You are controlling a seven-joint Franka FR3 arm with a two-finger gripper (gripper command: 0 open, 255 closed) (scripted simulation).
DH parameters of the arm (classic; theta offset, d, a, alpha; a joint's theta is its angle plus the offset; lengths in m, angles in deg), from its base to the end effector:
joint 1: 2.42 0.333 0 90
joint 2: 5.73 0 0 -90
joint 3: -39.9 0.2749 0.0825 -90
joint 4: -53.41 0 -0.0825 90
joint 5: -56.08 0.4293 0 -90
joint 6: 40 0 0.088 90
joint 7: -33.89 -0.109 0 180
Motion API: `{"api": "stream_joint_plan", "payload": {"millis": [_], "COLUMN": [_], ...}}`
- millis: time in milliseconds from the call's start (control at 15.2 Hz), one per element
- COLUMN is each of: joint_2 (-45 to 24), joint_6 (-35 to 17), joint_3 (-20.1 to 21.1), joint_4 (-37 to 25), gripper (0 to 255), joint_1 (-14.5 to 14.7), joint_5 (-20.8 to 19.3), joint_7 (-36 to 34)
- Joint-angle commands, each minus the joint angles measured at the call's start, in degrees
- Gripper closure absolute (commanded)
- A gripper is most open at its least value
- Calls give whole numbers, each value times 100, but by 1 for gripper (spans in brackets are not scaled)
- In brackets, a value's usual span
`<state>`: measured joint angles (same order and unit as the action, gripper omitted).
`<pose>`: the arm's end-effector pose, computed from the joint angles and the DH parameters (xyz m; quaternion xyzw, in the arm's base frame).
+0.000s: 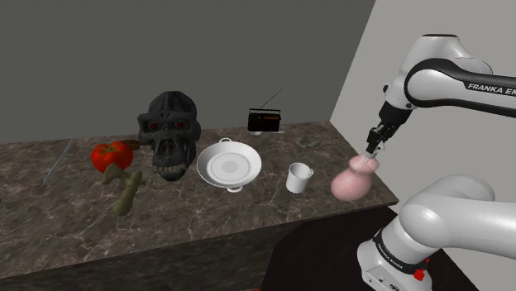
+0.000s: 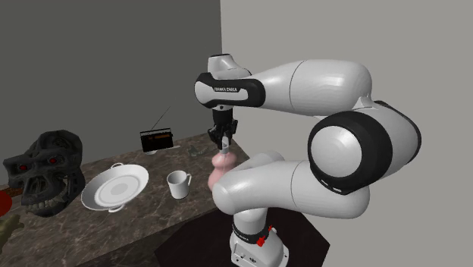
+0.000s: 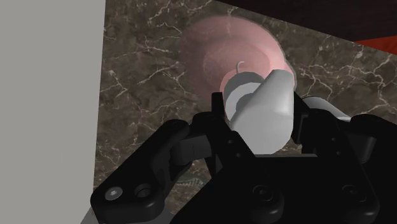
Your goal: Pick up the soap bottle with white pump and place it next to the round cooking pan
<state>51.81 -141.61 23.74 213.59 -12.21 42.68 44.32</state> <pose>0.3067 -0.1467 0.4150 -0.9989 0.0440 0.0133 0.0080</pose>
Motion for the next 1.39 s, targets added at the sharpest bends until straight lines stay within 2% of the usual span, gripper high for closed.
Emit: {"api": "stream_joint_plan", "payload": {"millis": [0,132,1320], "joint_2": [-1,0,-150], "joint_6": [1,1,1286], "joint_3": [-1,-1,280], "joint_4": [2,4,-1437], "gripper": [255,255,255], "joint_1": [0,0,150], "joint_5": [1,1,291], "joint_7": [0,0,27]}}
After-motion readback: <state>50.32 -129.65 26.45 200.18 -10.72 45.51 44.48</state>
